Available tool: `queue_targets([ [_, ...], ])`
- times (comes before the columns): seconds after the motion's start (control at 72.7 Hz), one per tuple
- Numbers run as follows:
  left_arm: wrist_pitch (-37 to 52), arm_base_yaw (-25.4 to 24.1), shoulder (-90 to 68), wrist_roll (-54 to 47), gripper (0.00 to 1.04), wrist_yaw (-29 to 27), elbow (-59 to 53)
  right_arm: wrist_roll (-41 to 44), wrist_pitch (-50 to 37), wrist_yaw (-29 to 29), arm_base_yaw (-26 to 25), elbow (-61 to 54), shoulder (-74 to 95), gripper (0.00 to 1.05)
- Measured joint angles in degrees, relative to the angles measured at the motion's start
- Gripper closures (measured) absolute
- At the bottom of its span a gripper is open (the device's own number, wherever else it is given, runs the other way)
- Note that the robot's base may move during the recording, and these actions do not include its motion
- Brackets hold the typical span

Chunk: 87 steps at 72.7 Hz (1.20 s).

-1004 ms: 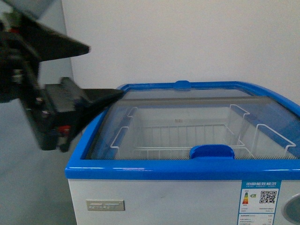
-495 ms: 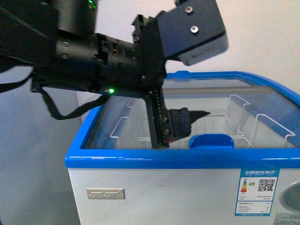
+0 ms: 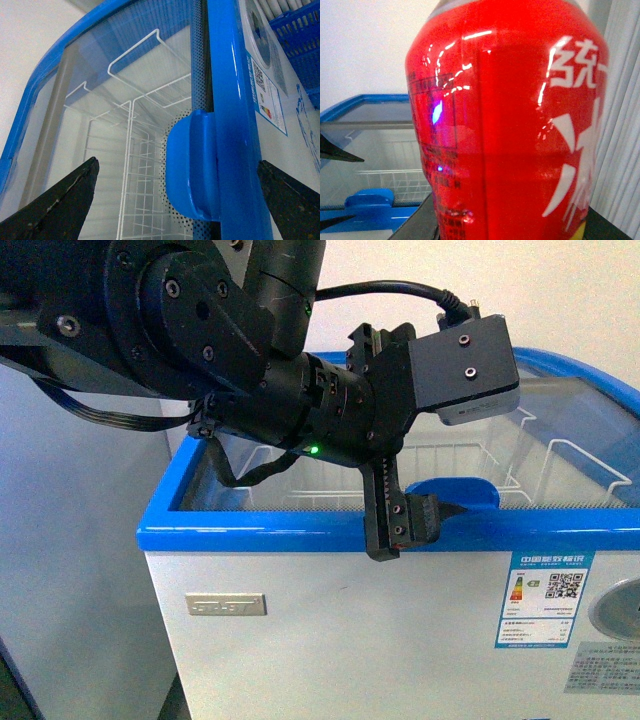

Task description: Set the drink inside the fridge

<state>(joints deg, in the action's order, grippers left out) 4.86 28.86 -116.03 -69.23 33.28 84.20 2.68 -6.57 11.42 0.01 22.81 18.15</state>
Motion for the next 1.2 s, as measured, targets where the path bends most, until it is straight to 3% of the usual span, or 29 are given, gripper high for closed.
queue_targets([
  [0.371, -6.1, 0.2, -4.9, 0.1, 0.08, -0.7, 7.0, 0.0, 0.0, 0.0, 0.0, 0.0, 0.0, 0.67],
  [0.867, -5.7, 0.6, -14.0, 0.1, 0.08, -2.6, 20.7, 0.0, 0.0, 0.0, 0.0, 0.0, 0.0, 0.67],
  [0.949, -3.1, 0.7, -16.4, -0.5, 0.08, -5.1, 24.5, 0.0, 0.0, 0.2, 0.0, 0.0, 0.0, 0.67],
  [1.073, 4.6, 0.6, -23.2, -3.9, 0.08, -15.0, 34.9, 0.0, 0.0, -0.3, 0.0, 0.0, 0.0, 0.67],
  [1.197, 10.1, 0.0, -29.5, -6.1, 0.08, -21.2, 45.7, 0.0, 0.0, 0.3, 0.0, 0.0, 0.0, 0.67],
])
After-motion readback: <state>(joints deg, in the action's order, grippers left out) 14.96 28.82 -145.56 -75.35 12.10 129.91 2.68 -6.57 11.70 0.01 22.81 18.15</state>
